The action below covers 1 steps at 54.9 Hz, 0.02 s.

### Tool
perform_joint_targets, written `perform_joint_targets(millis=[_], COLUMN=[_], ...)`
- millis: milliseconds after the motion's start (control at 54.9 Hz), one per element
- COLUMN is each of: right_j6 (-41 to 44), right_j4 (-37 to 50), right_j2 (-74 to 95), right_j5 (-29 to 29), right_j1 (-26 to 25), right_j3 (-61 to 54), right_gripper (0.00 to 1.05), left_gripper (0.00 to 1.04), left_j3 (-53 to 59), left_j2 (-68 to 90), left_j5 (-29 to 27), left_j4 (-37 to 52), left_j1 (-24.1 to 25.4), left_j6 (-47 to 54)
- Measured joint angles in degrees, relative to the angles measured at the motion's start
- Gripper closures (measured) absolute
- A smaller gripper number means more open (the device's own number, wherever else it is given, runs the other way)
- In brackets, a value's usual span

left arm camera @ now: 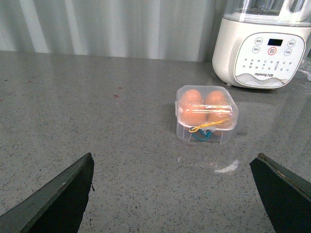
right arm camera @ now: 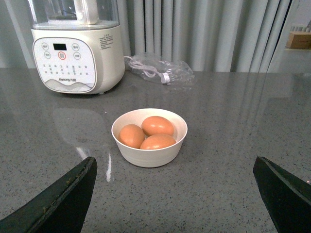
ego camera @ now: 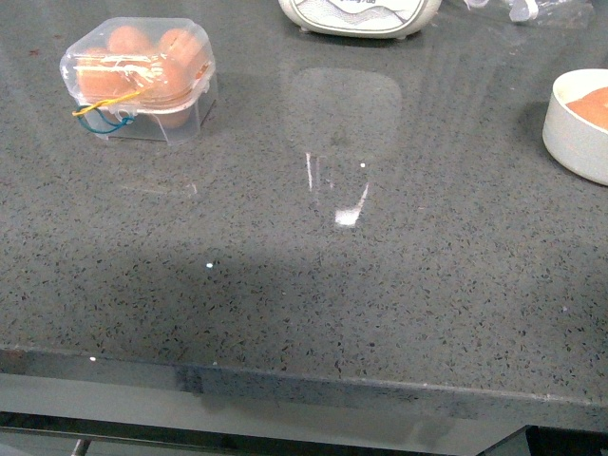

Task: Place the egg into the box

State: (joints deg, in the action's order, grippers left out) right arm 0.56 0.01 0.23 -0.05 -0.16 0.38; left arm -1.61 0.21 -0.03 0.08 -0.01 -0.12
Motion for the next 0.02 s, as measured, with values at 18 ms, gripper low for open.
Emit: perform_joint_targets(millis=[18], right_j6=[0.00], right_j4=[0.00], right_j2=[0.00], right_j5=[0.00], right_j1=[0.00], right_j3=[0.00], right_gripper=[0.07], left_gripper=[0.07], left_j3=[0.00], left_j2=[0.00], left_j5=[0.00], left_j4=[0.00], left_j1=[0.00], left_j6=[0.00])
